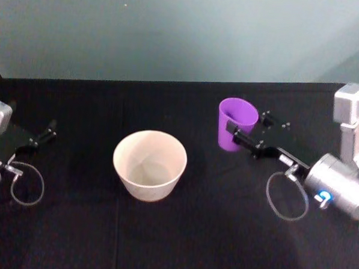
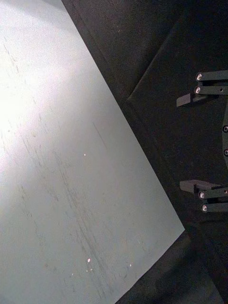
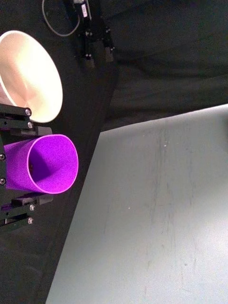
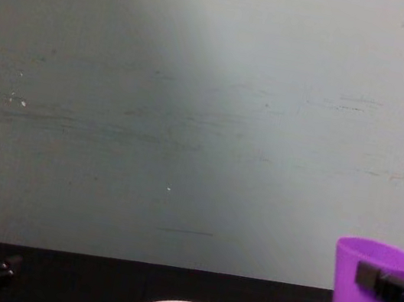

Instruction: Pick up the cup and pour the mung beans from the cup into the bowl.

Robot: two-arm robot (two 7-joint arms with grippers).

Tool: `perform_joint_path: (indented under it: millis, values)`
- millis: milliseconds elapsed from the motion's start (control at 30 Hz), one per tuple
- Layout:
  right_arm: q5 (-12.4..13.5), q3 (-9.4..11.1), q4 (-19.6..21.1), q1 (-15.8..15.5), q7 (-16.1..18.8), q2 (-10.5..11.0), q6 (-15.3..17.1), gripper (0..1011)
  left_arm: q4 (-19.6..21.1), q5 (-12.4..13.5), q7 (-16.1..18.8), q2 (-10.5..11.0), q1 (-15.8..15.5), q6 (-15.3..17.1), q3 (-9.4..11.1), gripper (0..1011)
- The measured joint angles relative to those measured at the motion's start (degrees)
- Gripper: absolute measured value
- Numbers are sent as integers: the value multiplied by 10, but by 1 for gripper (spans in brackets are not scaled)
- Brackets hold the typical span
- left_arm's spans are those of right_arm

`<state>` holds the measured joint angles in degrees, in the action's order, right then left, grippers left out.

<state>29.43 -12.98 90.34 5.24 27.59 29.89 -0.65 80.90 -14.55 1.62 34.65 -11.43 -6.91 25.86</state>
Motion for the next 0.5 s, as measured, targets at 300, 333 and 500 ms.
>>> perform_joint_path:
  millis: [300,333,500]
  values:
    - [42,23,51,-4,4,48,50,706,0,0,0,0,0,0,0,1000]
    - [45,25,57,-4,4,53,53,706,0,0,0,0,0,0,0,1000]
    - [52,28,72,-2,0,66,57,706,0,0,0,0,0,0,0,1000]
